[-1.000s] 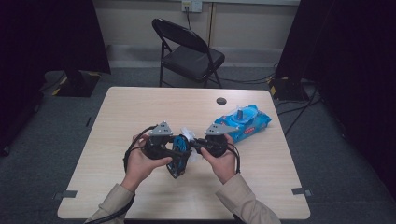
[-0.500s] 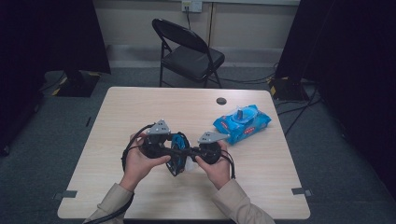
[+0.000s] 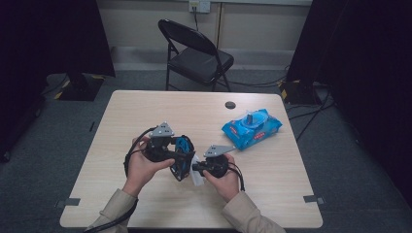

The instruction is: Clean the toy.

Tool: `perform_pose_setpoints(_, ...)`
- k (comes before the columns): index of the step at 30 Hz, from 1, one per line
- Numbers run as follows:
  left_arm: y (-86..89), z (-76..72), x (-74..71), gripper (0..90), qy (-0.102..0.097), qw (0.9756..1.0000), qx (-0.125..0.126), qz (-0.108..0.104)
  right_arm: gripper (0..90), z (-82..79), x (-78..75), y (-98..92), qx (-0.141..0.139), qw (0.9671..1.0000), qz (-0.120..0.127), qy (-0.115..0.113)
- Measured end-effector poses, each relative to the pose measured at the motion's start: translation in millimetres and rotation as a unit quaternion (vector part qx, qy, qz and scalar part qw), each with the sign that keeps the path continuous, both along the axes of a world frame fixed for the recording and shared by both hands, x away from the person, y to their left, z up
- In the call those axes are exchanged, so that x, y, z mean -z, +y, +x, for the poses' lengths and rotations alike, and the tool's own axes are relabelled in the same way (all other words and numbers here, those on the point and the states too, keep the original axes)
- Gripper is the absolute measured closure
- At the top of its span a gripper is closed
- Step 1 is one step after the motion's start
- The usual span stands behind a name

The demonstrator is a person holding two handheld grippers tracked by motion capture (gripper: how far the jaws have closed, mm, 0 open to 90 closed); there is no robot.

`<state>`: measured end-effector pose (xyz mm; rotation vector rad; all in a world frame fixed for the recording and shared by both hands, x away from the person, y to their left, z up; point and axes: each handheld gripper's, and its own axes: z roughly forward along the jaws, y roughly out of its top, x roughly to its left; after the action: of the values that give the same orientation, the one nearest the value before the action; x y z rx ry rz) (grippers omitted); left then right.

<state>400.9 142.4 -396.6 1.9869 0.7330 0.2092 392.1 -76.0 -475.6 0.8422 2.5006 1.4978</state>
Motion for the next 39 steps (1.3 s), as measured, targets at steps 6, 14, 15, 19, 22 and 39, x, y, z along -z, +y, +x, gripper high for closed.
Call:
perform_pose_setpoints(6, 10.0, 2.3, 9.4, 25.9, 0.011, 0.9997, -0.012, 0.019, 86.6, 4.4, -6.6, -25.9, 0.029, 0.9996, 0.003, -0.004)
perform_pose_setpoints(14, 12.4, 7.8, 17.9, 25.9, 0.024, 0.9989, -0.02, 0.035, 86.6, 7.2, -9.0, -54.5, 0.055, 0.9985, -0.004, -0.007)
perform_pose_setpoints(15, 12.3, 8.9, 19.4, 26.0, 0.026, 0.9987, -0.02, 0.038, 86.6, 7.1, -8.4, -57.6, 0.057, 0.9983, -0.005, -0.006)
perform_pose_setpoints(19, 12.2, 14.1, 26.5, 26.0, 0.032, 0.9982, -0.023, 0.044, 86.6, 7.6, -6.5, -68.6, 0.067, 0.9977, -0.01, -0.004)
perform_pose_setpoints(22, 12.6, 16.9, 30.7, 25.9, 0.038, 0.9981, -0.027, 0.041, 86.6, 8.0, -5.7, -75.1, 0.074, 0.9972, -0.011, -0.004)
perform_pose_setpoints(39, 2.0, 29.1, 38.2, 25.8, 0.05, 0.9975, -0.036, 0.034, 85.0, 10.7, 6.9, -89.7, 0.102, 0.9945, -0.023, 0.002)
